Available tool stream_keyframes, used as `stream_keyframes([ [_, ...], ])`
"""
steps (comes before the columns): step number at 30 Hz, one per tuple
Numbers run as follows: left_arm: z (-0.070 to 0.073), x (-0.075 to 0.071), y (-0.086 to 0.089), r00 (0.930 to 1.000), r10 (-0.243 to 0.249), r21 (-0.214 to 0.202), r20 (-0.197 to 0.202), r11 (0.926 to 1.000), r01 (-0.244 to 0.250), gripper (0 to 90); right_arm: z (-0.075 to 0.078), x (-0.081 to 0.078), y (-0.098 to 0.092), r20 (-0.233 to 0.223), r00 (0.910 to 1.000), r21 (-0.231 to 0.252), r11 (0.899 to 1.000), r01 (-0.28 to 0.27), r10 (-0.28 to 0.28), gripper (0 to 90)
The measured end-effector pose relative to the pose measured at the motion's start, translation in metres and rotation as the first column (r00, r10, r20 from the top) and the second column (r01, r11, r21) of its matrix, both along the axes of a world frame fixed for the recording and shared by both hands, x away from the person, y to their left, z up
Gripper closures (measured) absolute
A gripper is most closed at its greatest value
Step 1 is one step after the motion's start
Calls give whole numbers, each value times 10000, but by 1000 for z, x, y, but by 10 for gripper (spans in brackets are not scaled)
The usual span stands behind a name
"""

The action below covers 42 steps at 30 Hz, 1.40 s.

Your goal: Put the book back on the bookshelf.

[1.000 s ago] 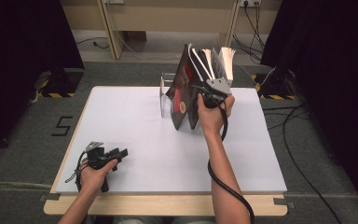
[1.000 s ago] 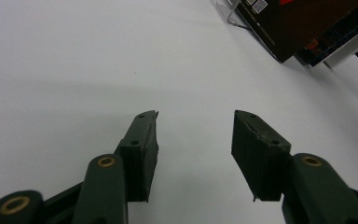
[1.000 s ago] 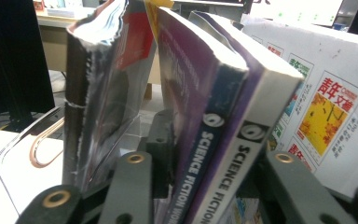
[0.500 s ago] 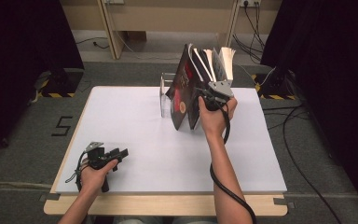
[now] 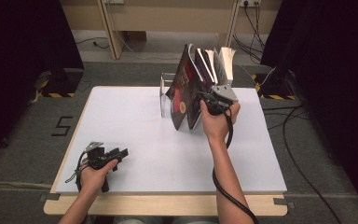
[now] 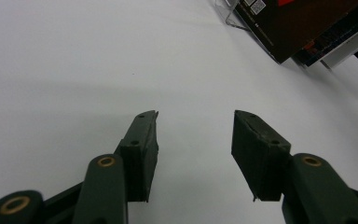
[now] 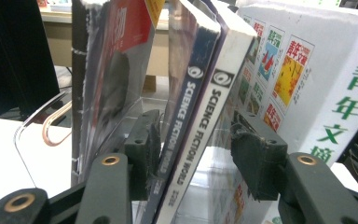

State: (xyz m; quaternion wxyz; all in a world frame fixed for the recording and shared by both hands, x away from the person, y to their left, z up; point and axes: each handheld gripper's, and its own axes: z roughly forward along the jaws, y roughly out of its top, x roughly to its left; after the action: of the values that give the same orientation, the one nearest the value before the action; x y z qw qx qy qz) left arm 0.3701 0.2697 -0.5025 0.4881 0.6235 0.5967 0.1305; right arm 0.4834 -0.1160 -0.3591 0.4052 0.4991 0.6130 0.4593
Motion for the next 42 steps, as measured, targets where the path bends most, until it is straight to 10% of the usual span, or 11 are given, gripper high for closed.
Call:
stream_keyframes([
  [42, 1, -1, -1, 10000, 0, 2, 8, 10000, 0, 499, -18, -44, -12, -352, 9980, 592, 9970, -504, 525, 517],
])
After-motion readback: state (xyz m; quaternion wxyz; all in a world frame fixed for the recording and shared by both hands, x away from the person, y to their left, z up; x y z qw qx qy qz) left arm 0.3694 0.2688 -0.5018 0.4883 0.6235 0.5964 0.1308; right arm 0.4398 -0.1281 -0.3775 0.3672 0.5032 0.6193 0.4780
